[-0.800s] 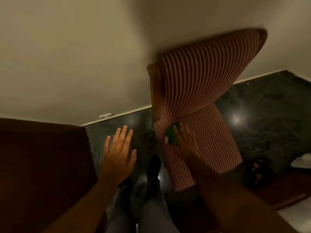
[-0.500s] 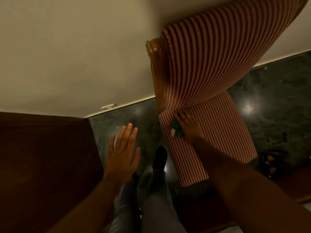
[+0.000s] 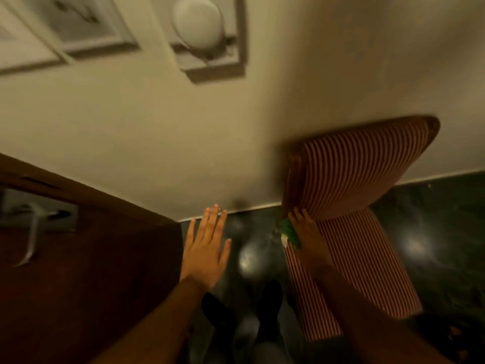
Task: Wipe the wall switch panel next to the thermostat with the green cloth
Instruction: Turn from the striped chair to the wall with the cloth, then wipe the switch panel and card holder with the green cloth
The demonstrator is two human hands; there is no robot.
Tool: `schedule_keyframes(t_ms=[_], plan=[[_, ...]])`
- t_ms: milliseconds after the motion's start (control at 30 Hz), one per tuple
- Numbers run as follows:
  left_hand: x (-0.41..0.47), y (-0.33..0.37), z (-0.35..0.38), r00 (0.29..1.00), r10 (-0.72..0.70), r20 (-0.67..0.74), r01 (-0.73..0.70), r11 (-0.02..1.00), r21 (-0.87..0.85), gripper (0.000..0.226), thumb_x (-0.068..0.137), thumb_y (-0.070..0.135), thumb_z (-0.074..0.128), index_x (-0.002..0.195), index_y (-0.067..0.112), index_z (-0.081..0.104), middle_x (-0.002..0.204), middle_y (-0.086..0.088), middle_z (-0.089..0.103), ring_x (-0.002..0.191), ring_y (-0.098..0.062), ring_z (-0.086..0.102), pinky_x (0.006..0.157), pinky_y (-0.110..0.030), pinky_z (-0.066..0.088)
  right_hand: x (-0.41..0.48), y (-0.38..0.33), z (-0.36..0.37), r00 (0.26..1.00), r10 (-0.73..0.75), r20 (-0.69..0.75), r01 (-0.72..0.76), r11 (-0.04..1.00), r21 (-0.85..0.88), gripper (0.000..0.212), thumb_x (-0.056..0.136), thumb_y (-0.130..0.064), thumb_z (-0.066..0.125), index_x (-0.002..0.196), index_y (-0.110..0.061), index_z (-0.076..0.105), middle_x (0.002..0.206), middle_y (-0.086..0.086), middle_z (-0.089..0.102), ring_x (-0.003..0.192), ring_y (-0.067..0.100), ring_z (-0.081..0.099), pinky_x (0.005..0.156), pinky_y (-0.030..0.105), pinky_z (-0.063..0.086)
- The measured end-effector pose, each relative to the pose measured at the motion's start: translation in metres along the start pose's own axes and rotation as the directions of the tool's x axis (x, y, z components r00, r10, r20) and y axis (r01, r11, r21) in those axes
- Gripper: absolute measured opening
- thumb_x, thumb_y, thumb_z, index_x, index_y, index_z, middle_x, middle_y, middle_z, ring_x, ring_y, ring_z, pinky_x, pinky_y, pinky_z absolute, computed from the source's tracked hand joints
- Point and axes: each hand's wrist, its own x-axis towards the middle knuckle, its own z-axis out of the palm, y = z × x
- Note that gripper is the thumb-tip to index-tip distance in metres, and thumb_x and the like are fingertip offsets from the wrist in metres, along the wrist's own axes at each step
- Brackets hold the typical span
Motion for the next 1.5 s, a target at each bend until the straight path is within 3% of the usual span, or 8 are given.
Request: schedule_keyframes(t_ms=[300, 367, 500, 633, 800, 1033, 1367, 1500], plan=[[0.047, -0.019, -0.103, 0.970, -0.116, -0.215, 0.112, 0.993, -0.027, 0.072, 0.111, 0.045, 0.038, 0.177, 0.014, 0.034, 0.185, -0.010, 0.024, 0.169, -0.031, 0.032, 0.135, -0.053, 0.017, 0.004, -0.129, -0.093, 0.928, -0.242, -0.285, 0.261, 0.965, 0.032, 0.090, 0.085, 0.007, 0.069, 0.164, -0.013, 0.029, 0.173, -0.001, 0.011, 0.165, 0.028, 0.001, 0.135, 0.055, 0.018], [0.059, -0.029, -0.128, 0.938, -0.152, -0.311, 0.141, 0.988, -0.057, 0.076, 0.111, 0.046, 0.038, 0.179, 0.015, 0.026, 0.184, -0.010, 0.026, 0.168, -0.031, 0.035, 0.135, -0.050, 0.013, 0.003, -0.156, -0.111, 0.859, -0.326, -0.395, 0.364, 0.931, 0.022, 0.081, 0.086, -0.007, 0.066, 0.161, -0.009, 0.037, 0.172, 0.003, 0.022, 0.166, 0.027, 0.005, 0.135, 0.054, 0.020], [0.087, -0.050, -0.191, 0.862, -0.192, -0.468, 0.156, 0.981, -0.115, 0.083, 0.113, 0.050, 0.032, 0.181, 0.023, -0.006, 0.189, -0.007, 0.001, 0.173, -0.021, 0.004, 0.137, -0.045, -0.002, 0.004, -0.218, -0.150, 0.736, -0.440, -0.515, 0.500, 0.866, -0.025, 0.069, 0.097, -0.031, 0.055, 0.162, -0.018, 0.032, 0.174, 0.002, 0.022, 0.166, 0.013, 0.004, 0.133, 0.017, 0.004], [0.126, -0.073, -0.257, 0.737, -0.160, -0.657, 0.139, 0.987, -0.085, 0.079, 0.115, 0.044, 0.030, 0.183, 0.017, -0.001, 0.189, -0.010, -0.003, 0.175, -0.025, 0.003, 0.139, -0.052, -0.002, 0.018, -0.287, -0.175, 0.552, -0.531, -0.642, 0.620, 0.777, -0.110, 0.101, 0.091, 0.003, 0.076, 0.168, -0.032, 0.021, 0.177, -0.007, 0.020, 0.166, 0.018, 0.019, 0.136, 0.025, 0.014], [0.168, -0.116, -0.319, 0.596, -0.121, -0.794, 0.130, 0.990, -0.053, 0.077, 0.118, 0.038, 0.031, 0.181, 0.023, -0.011, 0.188, -0.006, -0.015, 0.175, -0.023, -0.013, 0.139, -0.051, -0.012, 0.047, -0.357, -0.195, 0.302, -0.565, -0.768, 0.615, 0.731, -0.297, 0.091, 0.095, -0.017, 0.075, 0.168, -0.033, 0.023, 0.178, 0.001, 0.019, 0.166, 0.029, 0.019, 0.136, 0.041, 0.023], [0.227, -0.171, -0.381, 0.509, -0.018, -0.861, 0.042, 0.999, 0.004, 0.074, 0.121, 0.032, 0.034, 0.180, 0.027, -0.010, 0.186, -0.001, -0.016, 0.174, -0.021, -0.015, 0.139, -0.051, -0.011, 0.096, -0.389, -0.197, 0.239, -0.574, -0.784, 0.600, 0.721, -0.345, 0.086, 0.090, -0.009, 0.086, 0.161, -0.021, 0.038, 0.179, 0.000, 0.009, 0.168, 0.028, 0.010, 0.137, 0.039, 0.014], [0.244, -0.191, -0.384, 0.412, 0.109, -0.905, 0.013, 0.992, 0.126, 0.064, 0.124, 0.039, 0.025, 0.181, 0.029, -0.002, 0.187, 0.003, -0.012, 0.174, -0.021, -0.011, 0.139, -0.050, -0.009, 0.116, -0.382, -0.170, 0.220, -0.594, -0.774, 0.520, 0.743, -0.422, 0.052, 0.118, -0.037, 0.032, 0.158, -0.004, 0.033, 0.180, 0.001, 0.005, 0.168, 0.027, 0.006, 0.138, 0.042, 0.008], [0.243, -0.191, -0.384, 0.403, 0.110, -0.909, 0.012, 0.992, 0.126, 0.065, 0.124, 0.038, 0.028, 0.181, 0.028, -0.001, 0.187, 0.003, -0.011, 0.174, -0.021, -0.010, 0.139, -0.050, -0.008, 0.117, -0.398, -0.180, 0.213, -0.532, -0.820, 0.544, 0.761, -0.352, 0.057, 0.118, -0.040, 0.036, 0.167, -0.014, 0.025, 0.179, 0.006, 0.010, 0.167, 0.033, 0.008, 0.138, 0.045, 0.009]])
